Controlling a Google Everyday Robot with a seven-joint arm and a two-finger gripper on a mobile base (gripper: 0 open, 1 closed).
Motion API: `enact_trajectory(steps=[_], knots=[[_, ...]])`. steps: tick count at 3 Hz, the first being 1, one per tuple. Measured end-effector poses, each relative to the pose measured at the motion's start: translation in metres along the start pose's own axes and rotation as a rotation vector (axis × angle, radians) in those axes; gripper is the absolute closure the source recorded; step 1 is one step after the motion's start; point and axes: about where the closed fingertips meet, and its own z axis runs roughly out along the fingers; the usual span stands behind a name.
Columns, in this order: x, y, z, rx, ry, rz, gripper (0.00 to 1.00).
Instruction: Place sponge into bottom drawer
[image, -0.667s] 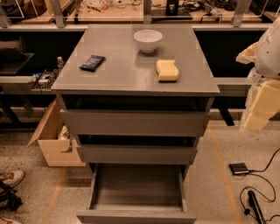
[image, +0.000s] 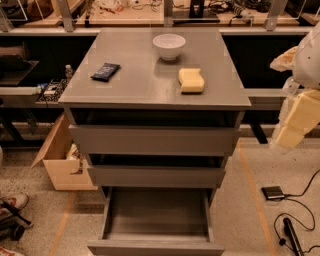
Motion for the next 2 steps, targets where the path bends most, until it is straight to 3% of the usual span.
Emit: enact_trajectory(steps=[1, 2], knots=[[-0.023, -0.021, 0.018, -0.01, -0.105, 0.06, 0.0], [-0.05, -0.054, 0.043, -0.008, -0.205, 0.161, 0.0]])
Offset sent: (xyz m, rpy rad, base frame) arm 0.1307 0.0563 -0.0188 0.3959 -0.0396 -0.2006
